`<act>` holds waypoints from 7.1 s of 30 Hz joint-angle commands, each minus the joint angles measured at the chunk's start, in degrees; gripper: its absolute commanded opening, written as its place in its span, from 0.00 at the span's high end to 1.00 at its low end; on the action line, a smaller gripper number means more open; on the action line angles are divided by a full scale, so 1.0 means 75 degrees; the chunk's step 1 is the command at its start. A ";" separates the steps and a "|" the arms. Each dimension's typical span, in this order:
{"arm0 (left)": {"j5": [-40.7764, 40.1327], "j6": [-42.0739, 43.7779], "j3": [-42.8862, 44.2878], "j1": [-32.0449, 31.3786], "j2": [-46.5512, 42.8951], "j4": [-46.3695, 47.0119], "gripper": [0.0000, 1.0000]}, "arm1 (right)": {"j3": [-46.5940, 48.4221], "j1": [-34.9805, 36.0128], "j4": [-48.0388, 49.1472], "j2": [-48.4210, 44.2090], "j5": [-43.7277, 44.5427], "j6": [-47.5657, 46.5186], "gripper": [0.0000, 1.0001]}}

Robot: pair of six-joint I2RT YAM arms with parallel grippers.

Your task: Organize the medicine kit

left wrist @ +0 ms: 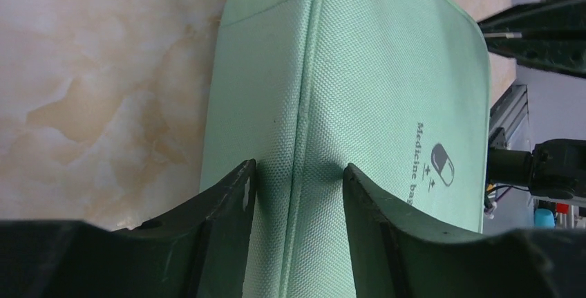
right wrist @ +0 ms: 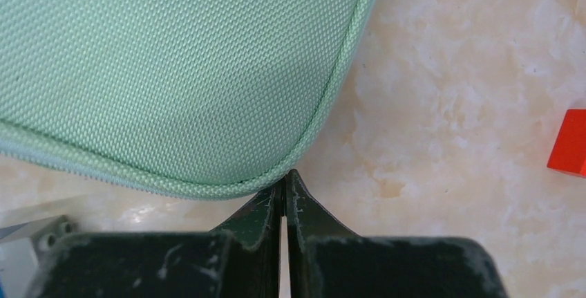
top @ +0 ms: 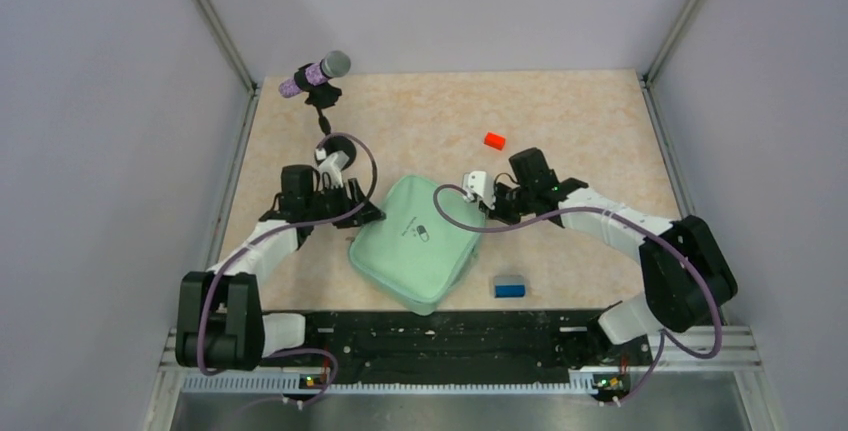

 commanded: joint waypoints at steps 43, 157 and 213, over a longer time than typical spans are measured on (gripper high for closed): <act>0.0724 0.2334 0.4291 -0.2512 0.4101 -0.0582 0.80 | 0.0800 0.0063 0.2171 0.1201 -0.0776 -0.1497 1.00; 0.1389 0.4430 0.5455 -0.2196 0.3216 -0.4222 0.44 | 0.1033 -0.0471 0.1021 0.1847 -0.3838 -0.0498 1.00; -0.4408 -0.0527 0.1676 -0.0349 0.0925 -0.0103 1.00 | -0.0673 0.0061 -0.2633 -0.1703 -0.1518 -0.2513 1.00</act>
